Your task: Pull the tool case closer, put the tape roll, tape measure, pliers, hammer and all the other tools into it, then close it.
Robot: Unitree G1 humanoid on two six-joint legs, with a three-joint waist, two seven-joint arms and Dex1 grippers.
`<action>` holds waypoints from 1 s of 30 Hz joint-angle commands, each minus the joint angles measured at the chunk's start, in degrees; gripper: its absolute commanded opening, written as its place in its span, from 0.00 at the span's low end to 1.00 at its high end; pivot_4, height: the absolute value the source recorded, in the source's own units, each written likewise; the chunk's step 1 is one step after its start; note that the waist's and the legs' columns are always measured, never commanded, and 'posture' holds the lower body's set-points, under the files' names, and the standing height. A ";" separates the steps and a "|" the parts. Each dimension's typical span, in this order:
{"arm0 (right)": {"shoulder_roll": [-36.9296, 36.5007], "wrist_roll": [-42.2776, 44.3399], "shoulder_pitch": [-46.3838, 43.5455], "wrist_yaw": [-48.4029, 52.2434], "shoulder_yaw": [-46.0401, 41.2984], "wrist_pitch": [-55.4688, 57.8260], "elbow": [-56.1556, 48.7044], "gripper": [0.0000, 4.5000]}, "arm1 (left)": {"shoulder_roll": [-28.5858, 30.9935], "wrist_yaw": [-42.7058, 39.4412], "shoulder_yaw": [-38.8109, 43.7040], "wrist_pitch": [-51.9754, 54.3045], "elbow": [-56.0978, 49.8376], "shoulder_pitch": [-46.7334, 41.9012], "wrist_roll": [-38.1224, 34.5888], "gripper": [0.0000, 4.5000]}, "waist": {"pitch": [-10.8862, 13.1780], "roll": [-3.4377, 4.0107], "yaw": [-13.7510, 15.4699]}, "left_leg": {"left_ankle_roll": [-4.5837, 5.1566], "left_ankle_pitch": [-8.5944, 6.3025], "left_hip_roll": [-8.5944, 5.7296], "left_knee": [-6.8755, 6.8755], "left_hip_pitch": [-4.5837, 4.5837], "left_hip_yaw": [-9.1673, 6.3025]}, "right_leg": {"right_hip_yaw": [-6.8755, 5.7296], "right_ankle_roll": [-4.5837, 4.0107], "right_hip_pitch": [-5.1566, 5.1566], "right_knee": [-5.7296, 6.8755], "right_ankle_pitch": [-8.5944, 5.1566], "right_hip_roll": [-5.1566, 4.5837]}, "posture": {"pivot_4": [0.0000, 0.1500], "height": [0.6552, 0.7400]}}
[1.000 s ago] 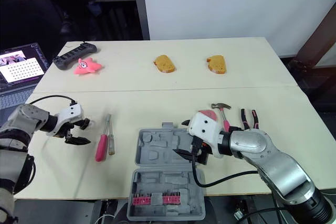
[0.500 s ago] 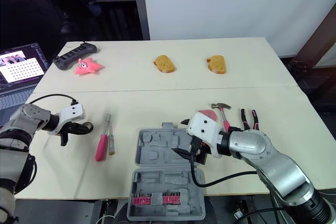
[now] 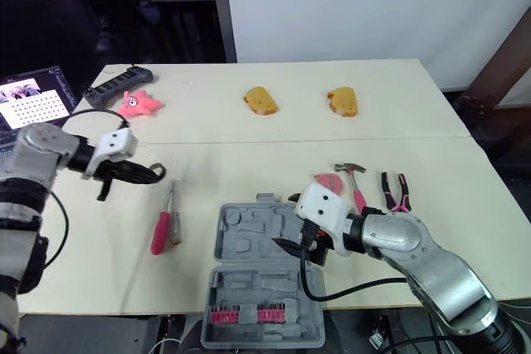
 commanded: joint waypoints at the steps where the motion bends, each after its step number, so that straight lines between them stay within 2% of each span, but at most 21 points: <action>1: 0.81 0.26 -0.13 -0.88 -0.81 0.21 -2.45 1.00 | -2.72 -0.27 -3.84 5.82 -14.32 1.12 -3.81 0.00 | 0.01 -0.02 0.19 | 0.00 0.00 -0.01 0.02 -0.03 -0.01 | 0.00 0.00 0.00 0.00 0.00 -0.01 | 1.00 1.00; 7: 1.17 0.05 -0.03 -1.73 -0.89 0.96 -2.71 1.00 | -5.41 -0.25 -7.45 12.35 -27.63 4.43 -2.66 0.00 | 0.01 0.00 -0.29 | 0.05 -0.03 0.00 0.06 0.02 0.01 | 0.05 -0.01 -0.02 0.00 0.00 0.05 | 1.00 1.00; 12: 1.43 -0.01 0.07 -2.67 -0.92 1.85 -3.25 1.00 | -6.55 1.63 -10.64 12.77 -32.29 7.10 1.65 0.00 | 0.01 0.03 0.16 | 0.05 -0.03 0.04 0.03 0.04 0.03 | 0.09 -0.01 0.00 -0.02 0.00 0.04 | 1.00 1.00; 17: 2.05 0.43 0.49 -3.78 -1.21 3.02 -4.32 1.00 | -8.25 3.85 -11.53 13.22 -32.12 7.75 3.67 0.00 | 0.01 0.03 0.41 | 0.05 -0.03 0.01 0.09 0.00 0.01 | 0.08 -0.02 0.02 -0.03 0.00 0.03 | 1.00 1.00; 30: 2.62 0.88 0.97 -4.91 -1.91 4.64 -5.53 1.00 | -11.29 5.78 -13.10 9.24 -22.92 5.98 8.41 0.00 | 0.01 0.02 0.33 | 0.06 -0.04 0.00 0.10 0.01 0.01 | 0.08 -0.01 0.02 -0.03 0.00 0.03 | 1.00 1.00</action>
